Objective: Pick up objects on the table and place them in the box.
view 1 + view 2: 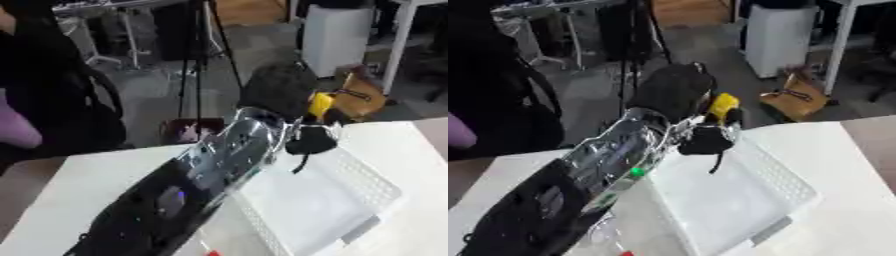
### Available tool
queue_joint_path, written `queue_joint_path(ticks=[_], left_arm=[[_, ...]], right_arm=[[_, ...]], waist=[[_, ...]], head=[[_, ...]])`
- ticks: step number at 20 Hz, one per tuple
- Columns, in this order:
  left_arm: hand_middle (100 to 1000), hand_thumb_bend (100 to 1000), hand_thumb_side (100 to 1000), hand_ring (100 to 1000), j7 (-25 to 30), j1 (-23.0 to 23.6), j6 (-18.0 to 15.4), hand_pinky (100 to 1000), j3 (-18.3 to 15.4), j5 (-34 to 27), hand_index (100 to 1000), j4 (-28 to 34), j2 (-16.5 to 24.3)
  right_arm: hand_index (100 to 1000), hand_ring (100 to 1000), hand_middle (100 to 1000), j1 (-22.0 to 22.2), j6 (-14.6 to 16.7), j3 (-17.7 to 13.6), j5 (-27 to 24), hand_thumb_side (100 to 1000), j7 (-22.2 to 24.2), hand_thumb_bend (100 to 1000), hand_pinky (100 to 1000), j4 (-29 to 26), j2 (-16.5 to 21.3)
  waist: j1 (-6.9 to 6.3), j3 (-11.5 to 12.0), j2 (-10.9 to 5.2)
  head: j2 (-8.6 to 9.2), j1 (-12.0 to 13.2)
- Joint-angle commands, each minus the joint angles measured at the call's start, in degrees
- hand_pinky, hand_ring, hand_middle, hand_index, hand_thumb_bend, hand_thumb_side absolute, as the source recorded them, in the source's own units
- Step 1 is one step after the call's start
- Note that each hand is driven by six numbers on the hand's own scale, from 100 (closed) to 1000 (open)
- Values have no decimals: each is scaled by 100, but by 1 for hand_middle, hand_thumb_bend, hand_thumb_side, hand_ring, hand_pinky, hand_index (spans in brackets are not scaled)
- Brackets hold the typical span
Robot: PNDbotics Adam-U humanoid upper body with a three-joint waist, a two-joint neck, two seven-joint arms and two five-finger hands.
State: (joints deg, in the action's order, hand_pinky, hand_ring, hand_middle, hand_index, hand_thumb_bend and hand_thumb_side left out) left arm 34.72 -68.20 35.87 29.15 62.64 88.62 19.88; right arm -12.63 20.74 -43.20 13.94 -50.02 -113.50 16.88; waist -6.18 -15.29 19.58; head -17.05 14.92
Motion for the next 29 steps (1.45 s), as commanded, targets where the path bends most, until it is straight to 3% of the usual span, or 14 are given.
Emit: queue_joint_path(ticks=[1, 6, 8, 9, 14, 17, 21, 22, 23, 25, 29], left_arm=[[703, 100, 729, 778, 104, -89, 135, 759, -13, -560, 713, -174, 20], [856, 100, 893, 873, 348, -81, -115, 836, 35, -878, 959, -419, -14], [885, 100, 934, 893, 478, -83, -175, 847, 38, -894, 995, -462, -21], [988, 100, 1000, 976, 528, -85, -196, 902, 36, -886, 1000, -474, -24], [993, 100, 1000, 989, 738, -94, -387, 920, 44, -573, 1000, -575, -79], [916, 100, 1000, 933, 535, -108, -401, 888, -30, -479, 1000, -411, -65], [848, 100, 976, 878, 22, -171, -229, 859, -386, -667, 960, 635, 121], [782, 100, 877, 815, -162, -185, -155, 818, -567, -744, 897, 1126, 247], [769, 100, 864, 800, -363, -139, -42, 807, -770, -861, 882, 1697, 406], [751, 100, 839, 772, -1093, -82, 7, 781, -1175, -1227, 860, 2378, 723], [730, 100, 873, 739, -3460, 322, -737, 736, -1824, -2722, 812, 2584, 1290]], right_arm=[[660, 467, 610, -35, 212, -19, -49, 492, -194, 100, 646, -109, 152], [660, 467, 610, -36, 225, -21, -54, 493, -194, 100, 645, -109, 144], [660, 467, 610, -34, 227, -24, -54, 493, -194, 100, 645, -109, 144], [659, 467, 609, -34, 228, -25, -55, 492, -194, 100, 645, -109, 144], [659, 467, 610, -49, 227, -22, -61, 492, -194, 100, 645, -109, 149], [659, 467, 610, -44, 232, -28, -64, 491, -194, 100, 644, -109, 158], [659, 467, 611, -22, 261, -39, -60, 492, -194, 100, 643, -109, 207], [660, 467, 612, -18, 272, -45, -59, 490, -194, 100, 644, -109, 227], [661, 467, 612, -17, 281, -53, -58, 490, -194, 100, 644, -109, 246], [663, 469, 613, -16, 295, -60, -49, 493, -194, 100, 646, -109, 271], [675, 493, 620, 22, 283, -62, 36, 522, -194, 100, 656, -109, 304]], waist=[[77, -15, -85], [81, -27, -64], [81, -30, -61], [81, -30, -61], [80, -41, -58], [88, -43, -69], [115, 32, -106], [121, 69, -122], [122, 99, -131], [133, 157, -152], [171, 301, -199]], head=[[44, 13], [46, 14], [48, 15], [49, 15], [69, 15], [64, 15], [-2, -10], [-39, -16], [-68, -23], [-148, -32], [-404, -39]])
